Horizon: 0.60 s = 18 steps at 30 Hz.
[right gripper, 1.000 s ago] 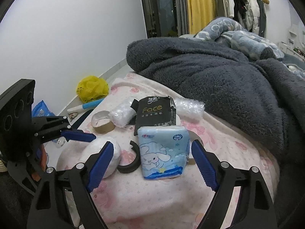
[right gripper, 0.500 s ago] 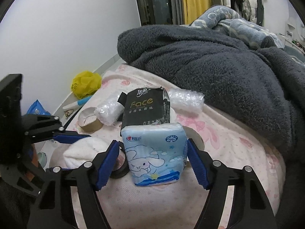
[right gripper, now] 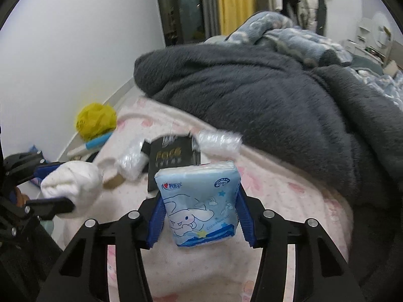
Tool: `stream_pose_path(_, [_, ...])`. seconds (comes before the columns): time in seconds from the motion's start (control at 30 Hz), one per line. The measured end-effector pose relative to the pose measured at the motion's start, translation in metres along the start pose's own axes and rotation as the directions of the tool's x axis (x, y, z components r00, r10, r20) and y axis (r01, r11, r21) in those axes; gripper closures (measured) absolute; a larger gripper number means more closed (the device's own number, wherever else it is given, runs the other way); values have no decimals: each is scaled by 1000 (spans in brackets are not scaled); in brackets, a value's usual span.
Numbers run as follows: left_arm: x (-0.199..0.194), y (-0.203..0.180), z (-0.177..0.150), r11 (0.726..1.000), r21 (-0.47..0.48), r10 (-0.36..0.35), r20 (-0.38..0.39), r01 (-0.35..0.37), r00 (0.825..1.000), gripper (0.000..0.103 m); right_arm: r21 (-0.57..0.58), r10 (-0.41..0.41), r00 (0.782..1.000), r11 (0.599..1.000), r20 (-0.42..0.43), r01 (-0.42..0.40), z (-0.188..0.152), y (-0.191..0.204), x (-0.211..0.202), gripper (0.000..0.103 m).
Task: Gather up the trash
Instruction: 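Carry the tissue ball over the green bin and open the left gripper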
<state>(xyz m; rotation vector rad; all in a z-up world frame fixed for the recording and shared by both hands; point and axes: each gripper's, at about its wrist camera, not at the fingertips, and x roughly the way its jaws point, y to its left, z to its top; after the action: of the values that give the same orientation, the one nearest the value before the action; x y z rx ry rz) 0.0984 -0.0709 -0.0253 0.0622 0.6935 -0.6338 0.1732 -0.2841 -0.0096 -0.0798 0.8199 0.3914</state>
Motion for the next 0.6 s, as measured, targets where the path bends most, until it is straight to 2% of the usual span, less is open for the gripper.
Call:
stream_pose_path(0.23, [-20,38,2,988,-87,130,31,-127,991,56,-15,24,998,1000,53,-23,23,31,-5,51])
stream_pose_path(0.47, [-39,87,-6,943,-163,298,28,-290,954,56,-39,90,993,995,81,-87,47,77,0,51])
stream_pose_path(0.6, [-40,115,-19,909,-204,368,-18,-363,930,56,-47,112,990,993,83,-109,56,99,5,51])
